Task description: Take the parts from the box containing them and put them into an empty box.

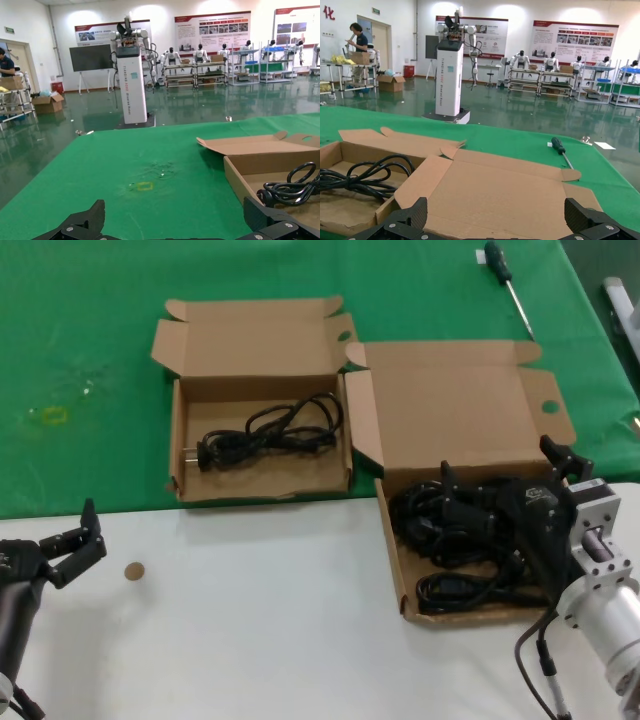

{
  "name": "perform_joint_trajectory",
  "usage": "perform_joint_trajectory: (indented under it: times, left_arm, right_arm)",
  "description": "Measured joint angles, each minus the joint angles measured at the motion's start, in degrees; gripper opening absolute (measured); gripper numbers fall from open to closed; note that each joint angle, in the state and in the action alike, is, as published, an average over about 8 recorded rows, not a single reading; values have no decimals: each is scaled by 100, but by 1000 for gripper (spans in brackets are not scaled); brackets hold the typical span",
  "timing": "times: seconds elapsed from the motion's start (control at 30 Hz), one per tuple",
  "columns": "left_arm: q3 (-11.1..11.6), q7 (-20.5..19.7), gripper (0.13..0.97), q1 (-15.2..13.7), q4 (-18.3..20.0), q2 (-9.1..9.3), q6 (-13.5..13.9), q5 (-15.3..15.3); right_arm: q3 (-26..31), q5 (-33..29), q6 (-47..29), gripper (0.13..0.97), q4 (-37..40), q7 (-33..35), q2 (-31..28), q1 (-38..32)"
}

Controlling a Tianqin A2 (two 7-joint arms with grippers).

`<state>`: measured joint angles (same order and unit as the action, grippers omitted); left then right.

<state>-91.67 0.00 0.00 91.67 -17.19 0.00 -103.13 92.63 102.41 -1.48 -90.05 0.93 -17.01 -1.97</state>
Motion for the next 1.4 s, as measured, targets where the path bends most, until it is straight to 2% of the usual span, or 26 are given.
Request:
perform_joint_trajectory:
  times: [1.4]
  left_arm:
    - [0, 0, 966, 0, 0, 0, 0, 0]
  right_arm:
    - [0, 0, 0, 966, 0, 0, 0, 0]
